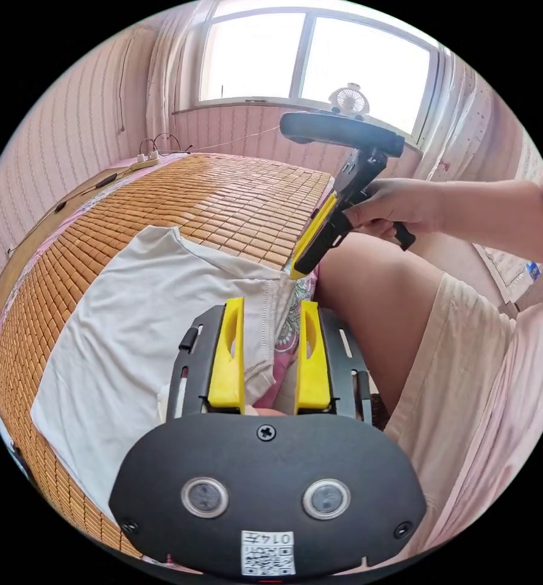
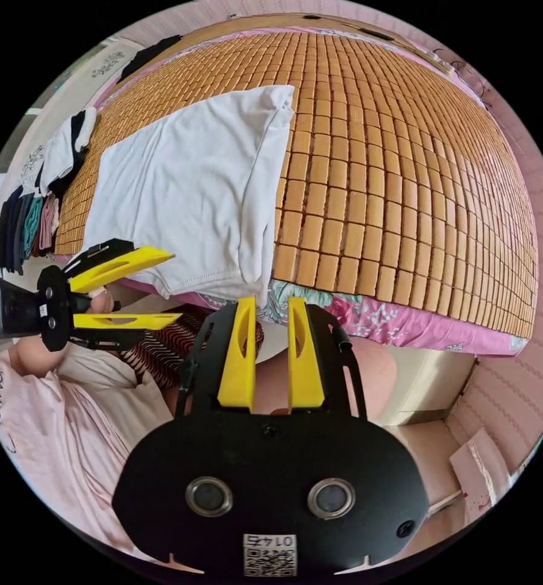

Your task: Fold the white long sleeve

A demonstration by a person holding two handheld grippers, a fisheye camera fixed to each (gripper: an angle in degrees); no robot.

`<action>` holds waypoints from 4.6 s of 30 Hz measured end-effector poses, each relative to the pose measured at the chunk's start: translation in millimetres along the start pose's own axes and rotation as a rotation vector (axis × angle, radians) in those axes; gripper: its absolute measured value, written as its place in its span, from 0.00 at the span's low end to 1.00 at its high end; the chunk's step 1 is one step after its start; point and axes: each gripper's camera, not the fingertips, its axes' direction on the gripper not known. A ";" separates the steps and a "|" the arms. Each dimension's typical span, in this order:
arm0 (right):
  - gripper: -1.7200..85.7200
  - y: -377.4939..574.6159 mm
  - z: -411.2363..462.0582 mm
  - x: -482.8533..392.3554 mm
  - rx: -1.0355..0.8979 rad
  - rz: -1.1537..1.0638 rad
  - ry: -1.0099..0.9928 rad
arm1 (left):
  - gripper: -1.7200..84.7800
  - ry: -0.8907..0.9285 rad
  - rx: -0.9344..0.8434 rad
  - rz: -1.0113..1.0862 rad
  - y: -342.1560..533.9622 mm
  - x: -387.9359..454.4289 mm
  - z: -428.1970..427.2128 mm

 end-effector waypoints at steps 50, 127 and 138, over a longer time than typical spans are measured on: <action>0.05 118.7 -83.4 255.4 0.726 0.171 -0.581 | 0.01 0.147 0.320 -0.204 20.0 -26.1 -67.9; 0.04 253.3 -234.3 465.3 0.622 0.573 0.255 | 0.09 0.199 -0.189 -0.070 -403.6 -80.4 215.7; 0.11 214.4 -241.9 159.6 0.552 0.050 0.433 | 0.09 -0.078 -0.113 -0.169 -223.9 -87.3 12.0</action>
